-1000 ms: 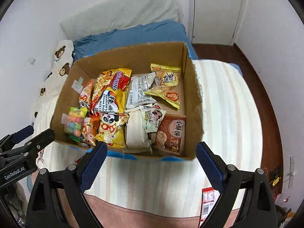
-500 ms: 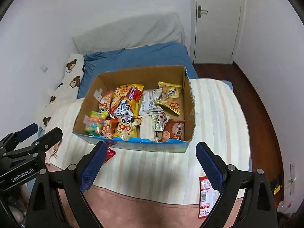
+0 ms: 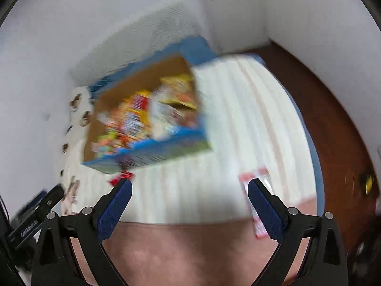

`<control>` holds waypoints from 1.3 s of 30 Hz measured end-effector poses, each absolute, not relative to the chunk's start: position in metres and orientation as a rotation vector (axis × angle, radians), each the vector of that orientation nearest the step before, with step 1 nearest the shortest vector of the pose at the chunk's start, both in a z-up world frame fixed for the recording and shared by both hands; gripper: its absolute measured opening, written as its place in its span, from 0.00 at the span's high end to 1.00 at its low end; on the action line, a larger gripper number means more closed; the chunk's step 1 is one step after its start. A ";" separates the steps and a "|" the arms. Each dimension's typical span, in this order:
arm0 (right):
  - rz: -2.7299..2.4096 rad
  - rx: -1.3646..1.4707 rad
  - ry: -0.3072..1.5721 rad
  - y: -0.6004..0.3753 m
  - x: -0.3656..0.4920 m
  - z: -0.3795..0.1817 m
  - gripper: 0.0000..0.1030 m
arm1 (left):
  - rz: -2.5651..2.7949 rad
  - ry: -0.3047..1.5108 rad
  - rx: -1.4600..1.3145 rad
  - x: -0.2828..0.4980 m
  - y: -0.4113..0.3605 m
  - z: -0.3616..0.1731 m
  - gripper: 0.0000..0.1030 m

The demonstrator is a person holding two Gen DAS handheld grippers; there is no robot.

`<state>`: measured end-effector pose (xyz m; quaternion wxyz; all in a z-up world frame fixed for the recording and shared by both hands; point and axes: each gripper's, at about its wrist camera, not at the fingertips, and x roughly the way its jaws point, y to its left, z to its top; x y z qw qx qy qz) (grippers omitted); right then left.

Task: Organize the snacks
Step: 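Withdraw both tools from the box toward the red packets on the bed, then grasp the red triangular candy packet with the left tool while the right tool grasps the red-white sausage pack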

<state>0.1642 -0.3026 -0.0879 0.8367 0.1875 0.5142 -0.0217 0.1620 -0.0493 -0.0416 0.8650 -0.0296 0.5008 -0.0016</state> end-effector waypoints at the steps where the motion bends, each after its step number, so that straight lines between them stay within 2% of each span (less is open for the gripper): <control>1: -0.085 0.430 1.118 -0.318 0.160 -0.105 0.03 | 0.001 1.078 -0.066 0.161 -0.050 -0.054 0.12; 6: -0.197 0.470 1.250 -0.362 0.153 -0.175 0.03 | 0.017 1.188 -0.045 0.162 -0.056 -0.108 0.12; 13: -0.184 0.276 1.381 -0.354 0.180 -0.262 0.03 | 0.015 1.239 0.125 0.179 -0.061 -0.154 0.12; 15: -0.199 0.280 1.416 -0.349 0.180 -0.278 0.09 | -0.007 1.259 0.163 0.188 -0.059 -0.163 0.12; 18: -0.210 0.276 1.403 -0.336 0.179 -0.278 0.23 | -0.051 1.281 0.194 0.205 -0.052 -0.169 0.12; 20: -0.193 0.291 1.399 -0.321 0.180 -0.275 0.28 | -0.083 1.300 0.164 0.217 -0.043 -0.172 0.12; 27: -0.088 0.287 1.412 -0.256 0.196 -0.277 0.29 | -0.112 1.362 0.173 0.256 -0.026 -0.178 0.12; 35: -0.069 0.303 1.429 -0.238 0.201 -0.281 0.29 | -0.252 1.412 0.247 0.289 -0.048 -0.199 0.13; 37: -0.073 0.316 1.431 -0.238 0.203 -0.282 0.29 | -0.271 1.402 0.237 0.293 -0.051 -0.198 0.29; 38: -0.073 0.321 1.431 -0.241 0.212 -0.284 0.29 | -0.270 1.401 0.233 0.294 -0.052 -0.198 0.50; 39: -0.075 0.320 1.430 -0.240 0.212 -0.284 0.32 | -0.271 1.413 0.221 0.296 -0.055 -0.199 0.60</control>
